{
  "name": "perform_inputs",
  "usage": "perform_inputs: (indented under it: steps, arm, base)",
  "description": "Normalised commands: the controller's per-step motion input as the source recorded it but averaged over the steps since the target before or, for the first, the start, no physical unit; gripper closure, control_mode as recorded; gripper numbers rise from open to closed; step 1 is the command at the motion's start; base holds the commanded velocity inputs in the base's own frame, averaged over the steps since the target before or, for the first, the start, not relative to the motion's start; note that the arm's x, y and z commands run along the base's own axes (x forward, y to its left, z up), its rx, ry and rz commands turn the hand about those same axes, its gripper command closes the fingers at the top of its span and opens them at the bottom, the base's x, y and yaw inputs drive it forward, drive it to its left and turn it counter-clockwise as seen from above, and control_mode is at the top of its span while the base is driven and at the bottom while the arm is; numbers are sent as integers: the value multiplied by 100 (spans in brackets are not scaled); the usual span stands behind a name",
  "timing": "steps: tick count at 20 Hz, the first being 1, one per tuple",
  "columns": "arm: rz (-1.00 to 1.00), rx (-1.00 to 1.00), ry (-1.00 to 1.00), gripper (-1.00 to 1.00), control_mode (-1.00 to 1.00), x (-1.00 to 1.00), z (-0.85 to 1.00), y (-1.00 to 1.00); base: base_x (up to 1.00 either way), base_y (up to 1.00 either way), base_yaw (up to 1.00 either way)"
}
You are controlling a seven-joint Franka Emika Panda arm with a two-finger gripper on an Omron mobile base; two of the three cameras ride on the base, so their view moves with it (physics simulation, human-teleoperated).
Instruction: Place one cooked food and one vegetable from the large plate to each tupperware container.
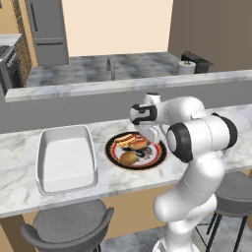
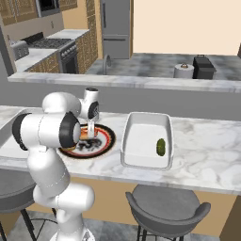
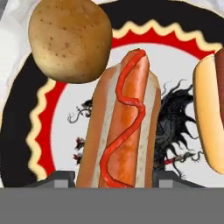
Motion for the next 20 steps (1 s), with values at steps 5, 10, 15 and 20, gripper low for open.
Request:
perform_inputs:
  steps: [5,10,15,20]
  arm:
    - [-40,-8,8,100,-100,0,80,-62]
    - [-57,-6,2,100,-100,-2,47,-78]
    - [-70,-11,0,100,-100,0,15,-60]
    - [-74,-14,-1,100,-100,0,2,-50]
  base:
    - [0,0,0]
    - [0,0,0]
    - [0,0,0]
    - [0,0,0]
